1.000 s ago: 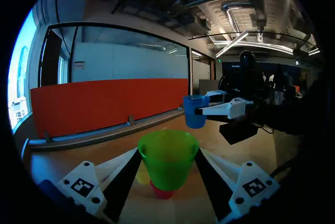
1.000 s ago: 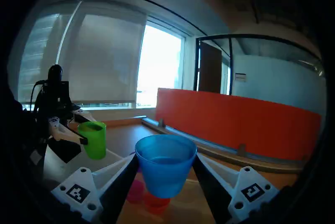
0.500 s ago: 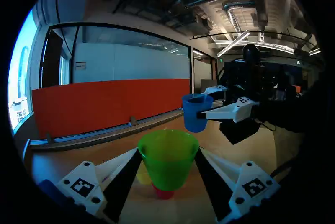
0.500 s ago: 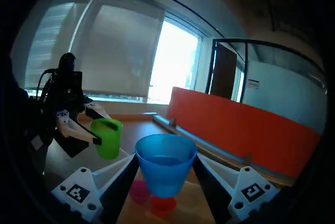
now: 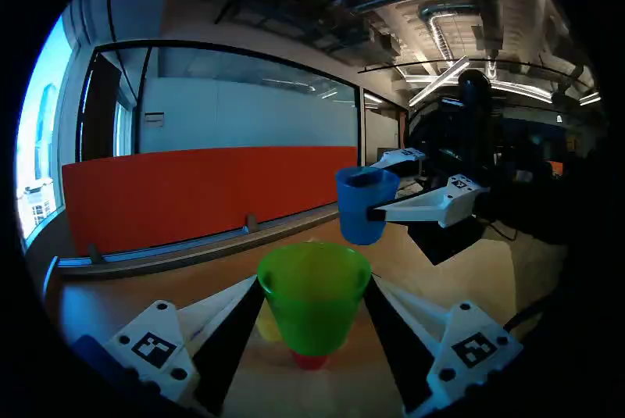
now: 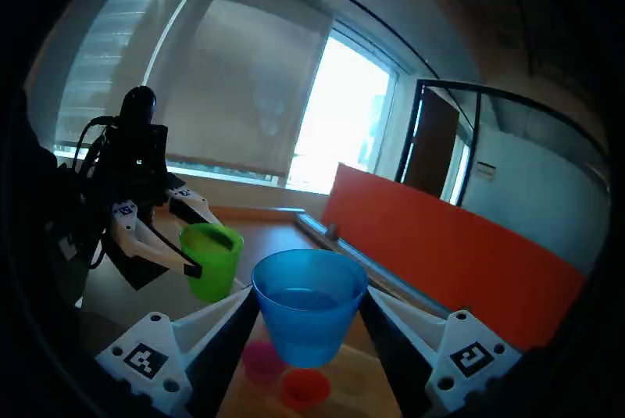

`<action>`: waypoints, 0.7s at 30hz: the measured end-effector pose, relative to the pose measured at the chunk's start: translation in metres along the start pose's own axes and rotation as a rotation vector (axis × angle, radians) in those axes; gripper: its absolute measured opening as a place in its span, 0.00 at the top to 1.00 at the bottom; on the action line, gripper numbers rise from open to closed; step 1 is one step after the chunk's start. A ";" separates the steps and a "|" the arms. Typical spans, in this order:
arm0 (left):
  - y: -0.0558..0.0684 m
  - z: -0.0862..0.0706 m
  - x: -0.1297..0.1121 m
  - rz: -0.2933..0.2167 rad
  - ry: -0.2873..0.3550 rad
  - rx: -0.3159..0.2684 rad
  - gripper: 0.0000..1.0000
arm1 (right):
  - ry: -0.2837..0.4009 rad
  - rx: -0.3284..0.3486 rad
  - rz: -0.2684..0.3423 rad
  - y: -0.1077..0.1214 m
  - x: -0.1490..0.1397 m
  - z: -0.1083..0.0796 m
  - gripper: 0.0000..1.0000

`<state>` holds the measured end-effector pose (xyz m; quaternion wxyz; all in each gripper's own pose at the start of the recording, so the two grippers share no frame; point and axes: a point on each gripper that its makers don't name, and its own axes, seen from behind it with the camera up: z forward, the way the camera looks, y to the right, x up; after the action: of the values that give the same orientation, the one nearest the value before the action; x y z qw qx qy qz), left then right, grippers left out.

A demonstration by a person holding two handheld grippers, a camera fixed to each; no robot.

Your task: Pour water

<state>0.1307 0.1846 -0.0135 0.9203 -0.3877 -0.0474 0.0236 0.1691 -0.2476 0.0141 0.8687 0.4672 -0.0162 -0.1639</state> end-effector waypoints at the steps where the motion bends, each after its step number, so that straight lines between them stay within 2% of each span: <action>1: 0.000 0.000 -0.001 -0.002 -0.002 0.000 0.13 | 0.000 0.003 -0.008 0.000 0.002 0.001 0.11; 12: 0.002 0.002 -0.008 -0.016 -0.013 -0.008 0.13 | -0.003 0.027 -0.114 -0.002 0.020 0.010 0.11; 21: 0.006 0.003 -0.017 -0.018 -0.021 -0.017 0.13 | -0.010 0.042 -0.172 -0.003 0.028 0.019 0.11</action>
<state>0.1138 0.1889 -0.0169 0.9165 -0.3950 -0.0608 0.0189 0.1913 -0.2728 0.0185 0.8413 0.4842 0.0164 -0.2400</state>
